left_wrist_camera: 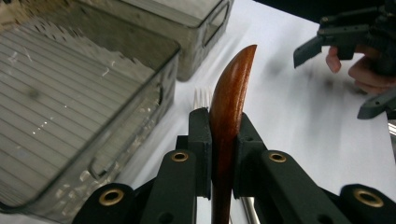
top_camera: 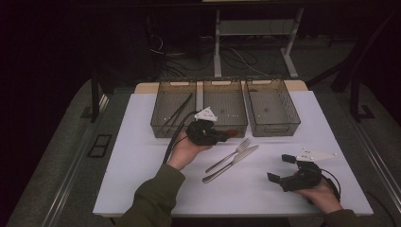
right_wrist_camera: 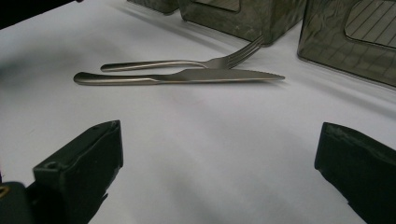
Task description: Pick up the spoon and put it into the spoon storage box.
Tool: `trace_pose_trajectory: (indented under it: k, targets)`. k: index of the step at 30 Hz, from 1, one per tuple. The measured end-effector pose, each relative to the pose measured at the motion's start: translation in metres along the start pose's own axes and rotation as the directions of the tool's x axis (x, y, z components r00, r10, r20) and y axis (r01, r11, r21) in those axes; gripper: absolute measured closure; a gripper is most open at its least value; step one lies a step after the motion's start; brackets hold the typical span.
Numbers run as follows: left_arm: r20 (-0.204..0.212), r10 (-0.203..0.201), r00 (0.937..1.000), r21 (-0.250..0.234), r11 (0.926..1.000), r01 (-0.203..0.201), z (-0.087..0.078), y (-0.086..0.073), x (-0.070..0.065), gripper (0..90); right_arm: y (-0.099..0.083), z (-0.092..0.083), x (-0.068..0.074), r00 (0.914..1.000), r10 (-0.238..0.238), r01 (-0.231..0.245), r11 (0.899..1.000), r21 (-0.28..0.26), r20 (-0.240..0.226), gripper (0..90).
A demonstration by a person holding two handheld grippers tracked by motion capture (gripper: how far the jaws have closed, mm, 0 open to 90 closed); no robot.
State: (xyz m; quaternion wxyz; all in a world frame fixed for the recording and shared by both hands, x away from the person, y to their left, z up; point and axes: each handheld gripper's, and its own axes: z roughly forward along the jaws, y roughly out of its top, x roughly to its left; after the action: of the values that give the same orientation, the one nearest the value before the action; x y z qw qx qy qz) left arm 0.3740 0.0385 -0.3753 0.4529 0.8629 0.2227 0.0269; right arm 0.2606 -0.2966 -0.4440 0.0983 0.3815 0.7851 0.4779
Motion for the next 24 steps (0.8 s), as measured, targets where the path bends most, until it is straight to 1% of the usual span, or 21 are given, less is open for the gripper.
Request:
trace_pose_trajectory:
  k: [1,3,8,9,10,11,15,24]
  targets:
    - [-0.003,0.005,1.0,-0.001,1.0,-0.005,0.0,0.003,0.002,80.3,0.0,0.0,0.0,1.0,-0.001,0.001,1.0,0.0,-0.001,0.6]
    - [-0.008,0.002,1.0,-0.01,1.0,-0.002,-0.001,0.008,0.004,80.2,0.0,0.0,0.0,1.0,-0.001,0.001,1.0,-0.001,-0.002,0.5]
    - [-0.022,-0.009,0.9997,-0.009,0.9999,0.009,-0.002,0.022,0.012,80.3,0.0,-0.001,0.0,1.0,-0.004,0.004,1.0,0.0,-0.005,0.5]
    - [-0.026,-0.004,0.9996,-0.007,1.0,0.004,-0.002,0.025,0.014,80.3,0.0,-0.001,0.0,1.0,-0.002,0.002,1.0,-0.001,-0.005,0.5]
    - [-0.03,-0.015,0.9994,-0.019,0.9997,0.015,-0.001,0.027,0.015,80.3,0.0,-0.001,0.0,1.0,-0.001,0.001,1.0,-0.002,-0.006,0.5]
    - [-0.033,-0.017,0.9993,-0.018,0.9997,0.016,-0.001,0.03,0.017,80.3,0.0,-0.001,0.0,1.0,0.0,0.0,1.0,-0.003,-0.007,0.5]
    - [-0.047,-0.023,0.9987,-0.018,0.9996,0.022,0.002,0.042,0.023,80.3,0.0,-0.002,0.0,1.0,0.002,-0.002,1.0,-0.007,-0.006,0.5]
    - [-0.072,-0.034,0.9968,-0.035,0.9989,0.032,0.011,0.068,0.04,80.3,0.0,-0.004,-0.001,0.9999,0.008,-0.008,1.0,-0.017,-0.008,0.6]
